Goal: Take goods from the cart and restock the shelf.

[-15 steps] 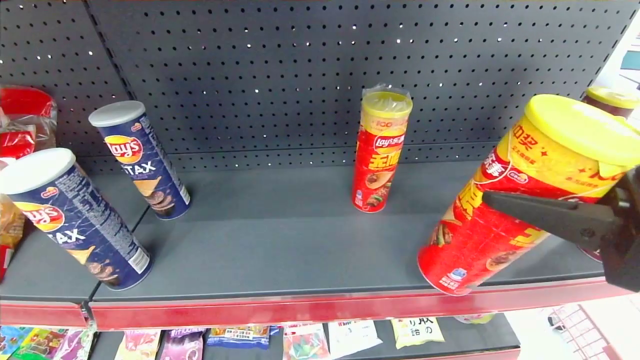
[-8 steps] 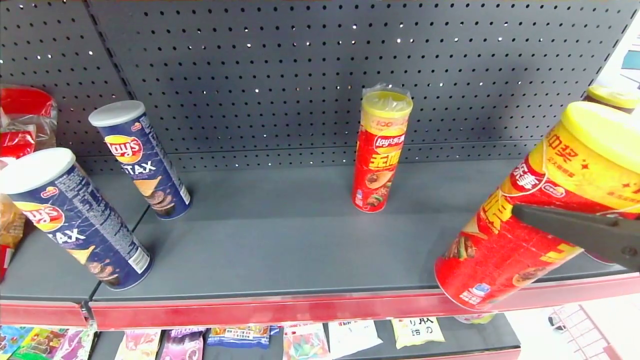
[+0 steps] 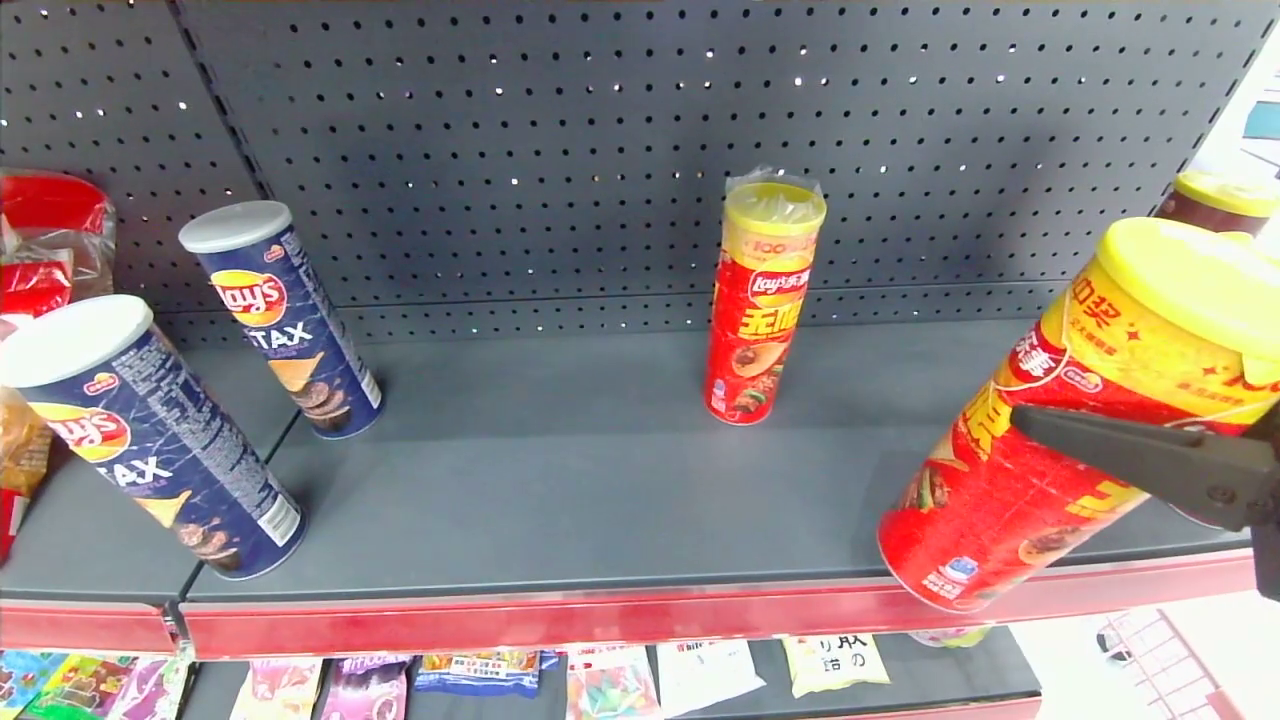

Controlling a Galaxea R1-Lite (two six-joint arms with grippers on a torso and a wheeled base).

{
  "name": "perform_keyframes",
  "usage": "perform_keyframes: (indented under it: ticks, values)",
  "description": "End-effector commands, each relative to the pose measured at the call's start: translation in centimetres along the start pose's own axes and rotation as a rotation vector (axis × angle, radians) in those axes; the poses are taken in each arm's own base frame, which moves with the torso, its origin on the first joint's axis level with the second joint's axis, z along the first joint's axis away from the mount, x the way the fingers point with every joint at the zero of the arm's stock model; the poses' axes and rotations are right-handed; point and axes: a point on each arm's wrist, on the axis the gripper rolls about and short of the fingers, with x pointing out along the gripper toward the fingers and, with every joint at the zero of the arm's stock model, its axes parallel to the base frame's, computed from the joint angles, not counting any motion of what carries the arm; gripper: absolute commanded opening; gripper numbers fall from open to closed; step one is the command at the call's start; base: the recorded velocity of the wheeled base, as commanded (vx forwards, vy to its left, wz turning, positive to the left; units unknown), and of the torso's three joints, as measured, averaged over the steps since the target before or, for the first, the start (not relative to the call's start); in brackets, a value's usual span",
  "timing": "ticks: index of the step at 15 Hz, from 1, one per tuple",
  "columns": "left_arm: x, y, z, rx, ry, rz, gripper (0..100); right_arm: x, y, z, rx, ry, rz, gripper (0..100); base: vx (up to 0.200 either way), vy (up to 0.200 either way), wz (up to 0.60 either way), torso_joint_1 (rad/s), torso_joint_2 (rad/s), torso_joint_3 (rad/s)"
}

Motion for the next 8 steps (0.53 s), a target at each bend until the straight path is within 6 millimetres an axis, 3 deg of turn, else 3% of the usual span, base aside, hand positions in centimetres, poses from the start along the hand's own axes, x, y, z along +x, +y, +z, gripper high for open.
perform_keyframes:
  ticks: [1, 5, 8]
  values:
    - [7.1, 0.2, 7.2, -0.044, 0.148, -0.350, 100, 0.3, -0.1, 0.0, 0.002, 0.008, 0.001, 0, 0.000, 0.000, 0.00, 0.000, 0.00, 0.000]
    - [15.5, -0.8, 10.6, -0.068, 0.211, -0.641, 100, 0.3, -0.1, -0.5, 0.008, 0.022, -0.004, 0, 0.000, 0.000, 0.00, 0.000, 0.00, 0.000]
    - [21.5, -3.9, 10.1, -0.070, 0.264, -0.795, 100, 0.8, -0.3, -0.2, 0.010, 0.022, -0.011, 0, 0.000, 0.000, 0.00, 0.000, 0.00, 0.000]
